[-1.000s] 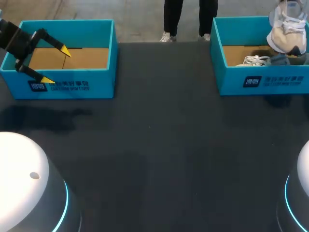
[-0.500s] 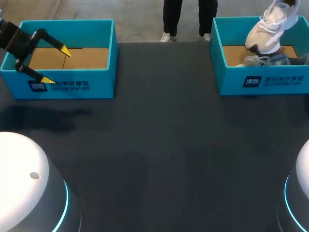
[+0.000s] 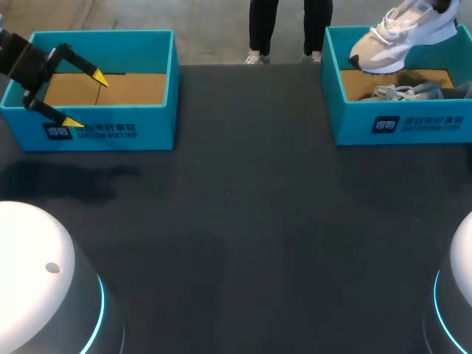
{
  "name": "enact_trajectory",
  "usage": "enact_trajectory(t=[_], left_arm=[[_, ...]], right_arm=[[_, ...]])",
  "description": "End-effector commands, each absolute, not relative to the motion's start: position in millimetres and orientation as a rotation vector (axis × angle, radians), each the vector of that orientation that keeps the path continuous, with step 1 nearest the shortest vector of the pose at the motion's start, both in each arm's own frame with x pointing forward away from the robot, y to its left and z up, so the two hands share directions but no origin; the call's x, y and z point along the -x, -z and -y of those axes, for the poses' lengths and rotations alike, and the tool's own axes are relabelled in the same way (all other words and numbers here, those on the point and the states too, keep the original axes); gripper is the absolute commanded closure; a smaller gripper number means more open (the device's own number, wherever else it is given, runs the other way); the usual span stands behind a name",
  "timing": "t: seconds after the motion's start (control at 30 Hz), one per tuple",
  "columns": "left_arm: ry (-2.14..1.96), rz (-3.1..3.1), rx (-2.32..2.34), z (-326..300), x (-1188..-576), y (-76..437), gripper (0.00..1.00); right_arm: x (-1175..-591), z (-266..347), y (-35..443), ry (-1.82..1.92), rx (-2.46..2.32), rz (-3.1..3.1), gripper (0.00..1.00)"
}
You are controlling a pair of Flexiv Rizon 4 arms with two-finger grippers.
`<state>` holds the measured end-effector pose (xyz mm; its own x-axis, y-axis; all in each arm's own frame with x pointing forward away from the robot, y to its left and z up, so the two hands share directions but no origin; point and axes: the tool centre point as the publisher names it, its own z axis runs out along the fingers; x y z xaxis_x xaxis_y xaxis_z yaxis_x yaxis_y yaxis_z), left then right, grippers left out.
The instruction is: Take the shoe out of the shoebox, open the shoe tongue, remove and reinsert the insole, then place the shoe into the shoebox
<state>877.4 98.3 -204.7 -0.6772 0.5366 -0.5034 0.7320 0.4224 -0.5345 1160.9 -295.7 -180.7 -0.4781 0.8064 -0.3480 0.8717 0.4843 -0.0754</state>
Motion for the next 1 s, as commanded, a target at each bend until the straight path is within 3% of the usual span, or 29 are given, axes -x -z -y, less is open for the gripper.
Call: enact_trajectory(t=[0.03, 0.2, 0.57, 1.0], left_arm=[[1.1, -2.425, -1.109, -98.7, -877.2, 204.2, 0.0], [1.1, -2.425, -1.109, -98.7, -877.2, 204.2, 0.0], [1.1, -2.425, -1.109, -98.7, -877.2, 204.2, 0.0], [1.1, -2.425, -1.109, -98.7, -877.2, 204.2, 0.0]], right_arm=[[-1161.6, 296.1, 178.0, 0.354, -1.434, -2.468, 1.0], [-1161.6, 296.1, 178.0, 0.354, -1.434, -2.468, 1.0], [-1159.6, 316.6, 177.6, 0.326, -1.908, -2.161, 1.0], [-1152.3, 327.1, 181.6, 0.356, -2.018, -2.049, 1.0]])
